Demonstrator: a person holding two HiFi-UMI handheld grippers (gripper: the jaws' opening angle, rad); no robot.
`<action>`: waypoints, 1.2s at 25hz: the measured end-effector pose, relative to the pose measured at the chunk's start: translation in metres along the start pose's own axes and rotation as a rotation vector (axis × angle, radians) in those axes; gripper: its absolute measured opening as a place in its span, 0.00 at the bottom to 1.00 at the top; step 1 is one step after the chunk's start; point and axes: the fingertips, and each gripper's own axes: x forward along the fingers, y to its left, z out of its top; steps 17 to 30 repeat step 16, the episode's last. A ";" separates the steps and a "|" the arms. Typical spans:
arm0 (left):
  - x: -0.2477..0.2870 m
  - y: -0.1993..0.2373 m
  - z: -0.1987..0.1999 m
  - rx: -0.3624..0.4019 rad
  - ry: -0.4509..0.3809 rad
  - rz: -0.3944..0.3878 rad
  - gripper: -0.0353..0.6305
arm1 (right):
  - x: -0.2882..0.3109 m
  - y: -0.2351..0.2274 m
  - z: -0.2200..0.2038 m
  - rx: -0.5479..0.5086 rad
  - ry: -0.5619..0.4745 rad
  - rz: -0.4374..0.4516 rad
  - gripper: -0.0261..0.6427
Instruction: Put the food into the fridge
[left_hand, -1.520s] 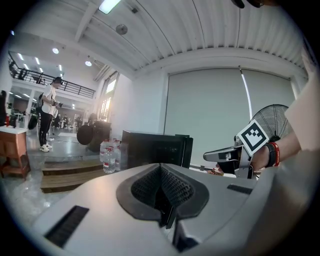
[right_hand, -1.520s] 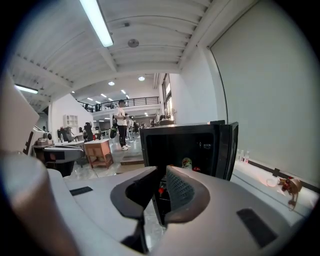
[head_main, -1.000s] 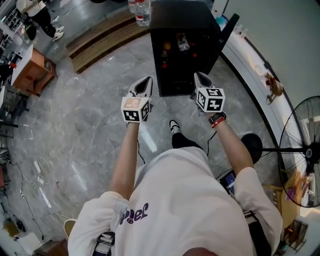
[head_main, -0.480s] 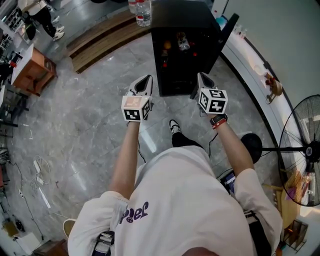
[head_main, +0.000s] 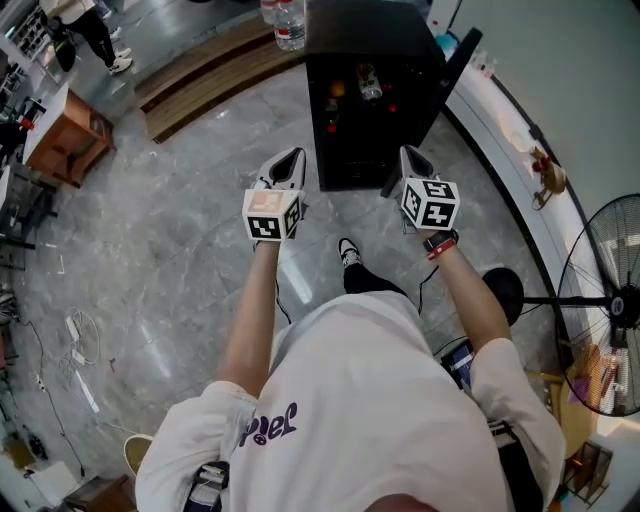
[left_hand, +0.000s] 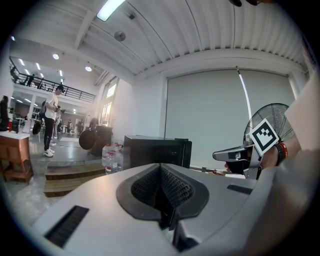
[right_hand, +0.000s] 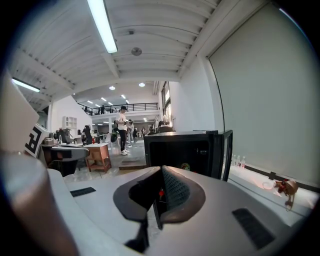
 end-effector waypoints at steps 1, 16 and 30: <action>0.001 0.000 -0.001 -0.002 0.000 -0.002 0.08 | 0.001 0.000 0.000 0.001 0.000 0.000 0.06; 0.021 0.004 -0.019 -0.081 0.021 -0.019 0.08 | 0.007 -0.010 -0.014 -0.021 0.042 -0.014 0.06; 0.021 0.004 -0.019 -0.081 0.021 -0.019 0.08 | 0.007 -0.010 -0.014 -0.021 0.042 -0.014 0.06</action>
